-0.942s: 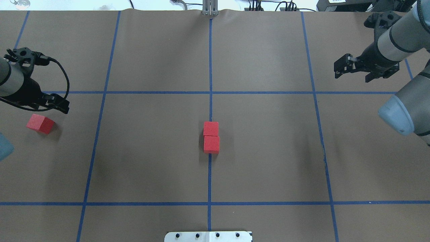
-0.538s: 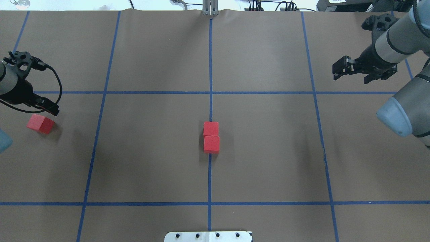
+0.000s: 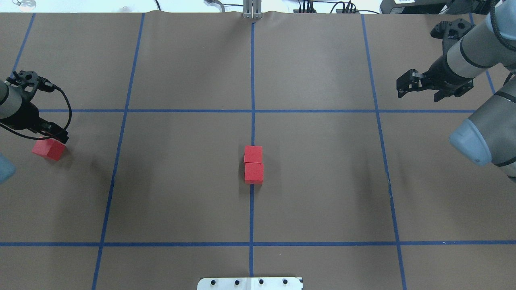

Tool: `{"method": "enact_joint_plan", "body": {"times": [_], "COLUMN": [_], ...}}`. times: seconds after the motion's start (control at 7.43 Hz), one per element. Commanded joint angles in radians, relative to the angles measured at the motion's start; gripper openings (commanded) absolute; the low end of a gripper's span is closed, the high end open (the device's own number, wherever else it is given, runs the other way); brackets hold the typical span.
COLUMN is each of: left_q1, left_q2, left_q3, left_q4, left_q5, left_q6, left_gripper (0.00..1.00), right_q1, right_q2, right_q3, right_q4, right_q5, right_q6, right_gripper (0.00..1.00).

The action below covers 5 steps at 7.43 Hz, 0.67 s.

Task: Form red blocks into L shape at center
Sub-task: 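Grasp the remaining red cube with the left gripper and lift it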

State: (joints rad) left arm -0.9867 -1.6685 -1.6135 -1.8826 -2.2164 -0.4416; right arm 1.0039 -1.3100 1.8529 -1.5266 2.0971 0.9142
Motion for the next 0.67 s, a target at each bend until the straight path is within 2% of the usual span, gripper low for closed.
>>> {"method": "enact_joint_plan", "body": {"times": [0.0,0.54], "left_q1": [0.0,-0.006], "left_q2": [0.004,-0.005], "left_q3": [0.021,0.041], "left_q4": [-0.004,-0.006], "left_q5": [-0.014,-0.014], "left_q6": [-0.052,-0.045], "left_gripper": [0.95,0.93], "right_q1": [-0.001,-0.002], "right_q2": [0.0,0.001], "right_q3": [-0.001,0.0], "right_q4": [0.0,0.0], "right_q5": [0.0,0.0], "right_q6": [0.0,0.009], "right_gripper": [0.99,0.99]}}
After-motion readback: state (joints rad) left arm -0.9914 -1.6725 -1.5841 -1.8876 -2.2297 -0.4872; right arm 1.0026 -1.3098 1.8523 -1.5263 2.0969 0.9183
